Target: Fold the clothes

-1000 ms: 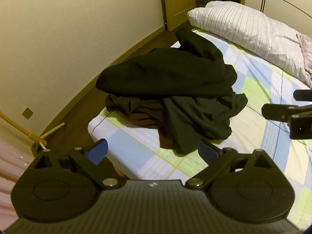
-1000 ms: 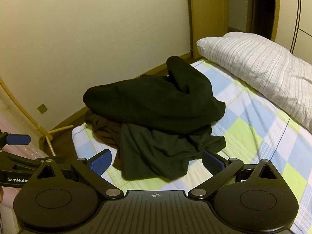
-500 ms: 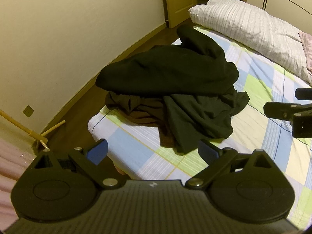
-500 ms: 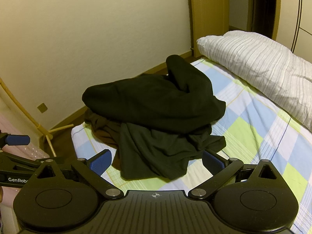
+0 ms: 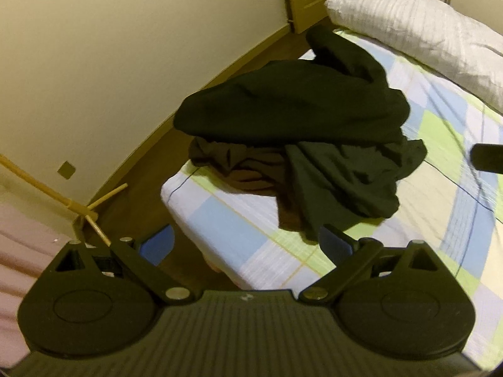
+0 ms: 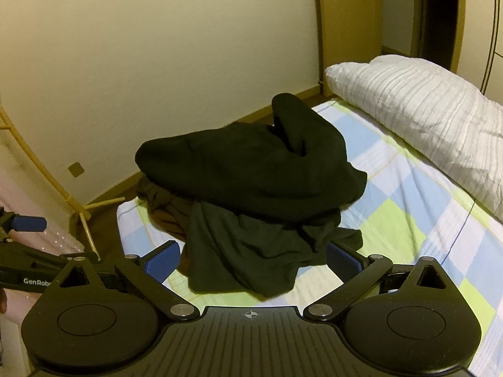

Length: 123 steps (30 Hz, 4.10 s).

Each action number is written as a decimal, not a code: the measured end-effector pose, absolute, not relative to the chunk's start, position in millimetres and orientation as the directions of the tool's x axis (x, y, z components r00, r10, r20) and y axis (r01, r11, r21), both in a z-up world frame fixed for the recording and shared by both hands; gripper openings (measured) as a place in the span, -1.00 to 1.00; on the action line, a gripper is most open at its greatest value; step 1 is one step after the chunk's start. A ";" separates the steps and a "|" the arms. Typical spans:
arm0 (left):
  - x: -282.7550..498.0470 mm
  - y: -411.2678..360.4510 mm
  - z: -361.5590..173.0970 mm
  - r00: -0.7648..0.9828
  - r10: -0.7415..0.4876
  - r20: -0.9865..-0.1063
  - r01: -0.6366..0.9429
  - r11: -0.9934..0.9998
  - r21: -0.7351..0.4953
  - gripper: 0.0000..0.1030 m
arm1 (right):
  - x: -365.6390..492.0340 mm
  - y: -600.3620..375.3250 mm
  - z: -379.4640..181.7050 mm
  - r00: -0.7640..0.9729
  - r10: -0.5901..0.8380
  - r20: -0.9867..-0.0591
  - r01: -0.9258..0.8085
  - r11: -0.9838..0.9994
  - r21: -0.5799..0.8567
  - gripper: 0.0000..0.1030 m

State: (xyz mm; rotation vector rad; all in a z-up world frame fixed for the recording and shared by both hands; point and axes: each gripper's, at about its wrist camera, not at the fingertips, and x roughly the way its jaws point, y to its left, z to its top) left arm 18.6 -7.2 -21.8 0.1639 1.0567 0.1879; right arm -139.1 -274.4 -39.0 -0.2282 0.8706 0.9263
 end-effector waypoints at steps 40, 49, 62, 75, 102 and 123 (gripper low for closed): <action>258.2 187.2 -141.8 0.545 -0.115 -0.830 0.330 0.940 0.087 0.88 | -45.9 -8.3 -178.0 0.303 0.443 -0.844 -0.948 0.229 -0.221 0.96; 299.6 197.8 -163.5 0.424 -0.301 -0.854 0.457 0.885 -0.086 -0.53 | -25.1 -12.3 -199.7 0.198 0.434 -0.879 -0.961 0.264 -0.086 -0.19; 205.9 100.5 -42.4 0.522 -0.500 -0.691 0.655 0.754 -0.052 -0.95 | -21.7 -115.6 -100.1 0.361 0.527 -0.769 -0.863 0.501 -0.062 -0.91; -9.4 -172.6 -65.0 0.125 -0.621 -0.774 0.880 0.429 -0.202 -0.88 | -106.5 -469.3 -92.0 0.483 0.291 -0.826 -0.594 0.802 -0.065 -1.00; 162.7 -121.8 -170.8 0.425 -0.215 -0.880 0.688 0.708 0.160 0.51 | -98.2 -314.1 -249.9 0.205 0.407 -0.890 -0.673 0.719 0.174 0.55; 86.1 -239.1 -141.2 0.338 -0.478 -0.811 0.861 0.505 0.061 0.51 | -179.8 -567.5 -135.1 0.490 0.039 -0.871 -0.264 0.959 -0.105 -1.00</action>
